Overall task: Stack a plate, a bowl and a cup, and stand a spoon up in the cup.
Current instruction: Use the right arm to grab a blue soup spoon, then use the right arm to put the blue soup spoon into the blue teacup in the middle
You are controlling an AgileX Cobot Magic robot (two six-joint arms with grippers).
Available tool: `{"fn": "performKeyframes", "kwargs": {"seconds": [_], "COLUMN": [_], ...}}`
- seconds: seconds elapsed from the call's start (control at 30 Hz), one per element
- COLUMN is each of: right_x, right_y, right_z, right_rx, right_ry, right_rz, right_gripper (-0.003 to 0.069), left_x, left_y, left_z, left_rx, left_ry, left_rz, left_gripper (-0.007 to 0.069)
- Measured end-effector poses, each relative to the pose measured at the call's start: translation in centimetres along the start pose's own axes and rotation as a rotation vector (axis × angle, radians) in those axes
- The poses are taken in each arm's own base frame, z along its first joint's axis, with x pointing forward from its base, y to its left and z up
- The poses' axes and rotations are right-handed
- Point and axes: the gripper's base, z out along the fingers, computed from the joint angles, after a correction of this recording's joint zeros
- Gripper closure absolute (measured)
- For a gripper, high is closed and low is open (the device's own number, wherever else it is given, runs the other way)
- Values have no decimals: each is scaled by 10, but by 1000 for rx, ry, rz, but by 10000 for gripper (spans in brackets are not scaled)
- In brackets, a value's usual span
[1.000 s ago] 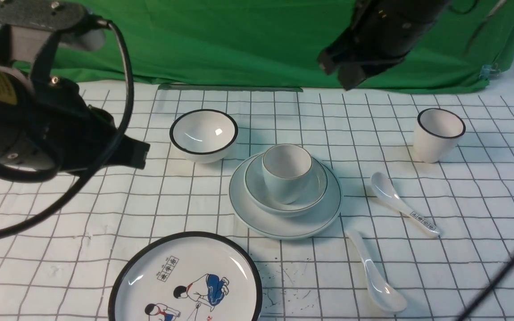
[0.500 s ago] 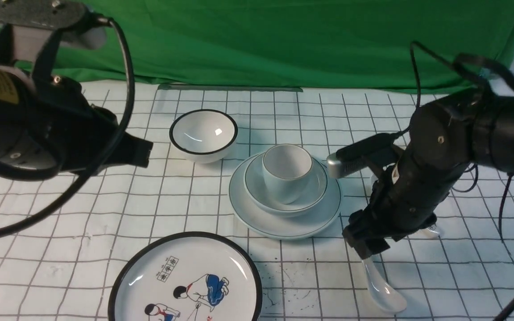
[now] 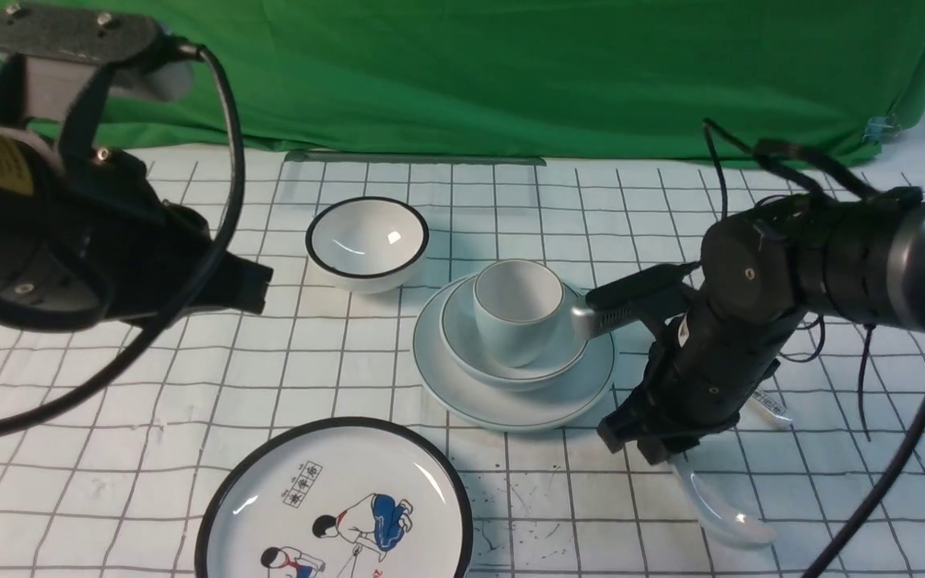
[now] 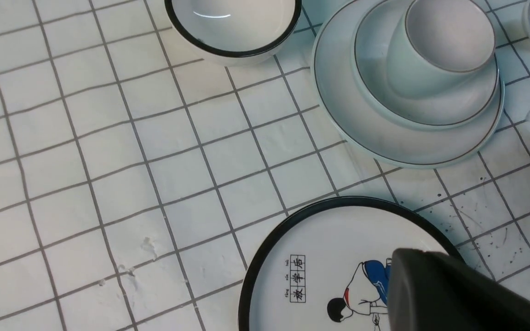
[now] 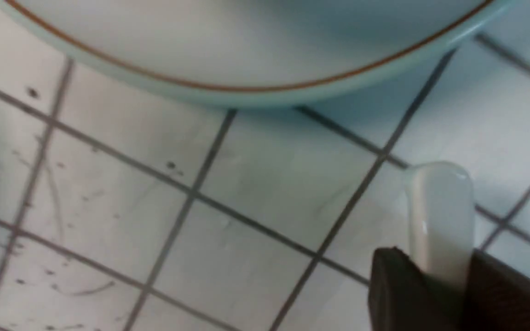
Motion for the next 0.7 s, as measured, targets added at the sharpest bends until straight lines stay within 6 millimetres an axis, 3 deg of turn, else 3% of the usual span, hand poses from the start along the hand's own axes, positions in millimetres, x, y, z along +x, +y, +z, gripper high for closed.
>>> {"fn": "performKeyframes", "kwargs": {"seconds": [0.03,0.07,0.13,0.2,0.23,0.27,0.3,0.4,0.53,0.63,0.7], "right_x": [-1,-4,-18,-27,-28,-33,-37,-47,-57,-65,-66], "right_y": [0,1,6,12,13,16,19,23,22,22,23], "right_z": [-3,-20,-67,-97,-99,-109,-110,-95,-72,-42,-36], "right_rx": [-1,-8,-32,-51,-51,-64,-74,-90,-120,-135,-142], "right_ry": [-13,-89,-406,-694,-722,-895,-1031,-1188,-1239,-1271,-1275], "right_rz": [1,6,21,31,30,45,59,79,139,155,153], "right_gripper": [490,490,490,490,490,490,490,490,490,490,490], "left_x": [0,0,-1,-3,-3,-4,-4,-4,-4,-5,-5], "left_y": [0,0,0,0,0,0,0,0,0,0,0], "left_z": [0,0,0,0,0,0,0,0,0,0,0], "left_rx": [-1,-2,-1,0,0,1,1,2,2,-2,-2], "left_ry": [0,-3,-15,-31,-32,-41,-43,-46,-47,-50,-50], "left_rz": [1,2,2,2,2,2,2,2,2,5,6], "left_gripper": [623,623,623,623,623,623,623,623,623,623,623]}}
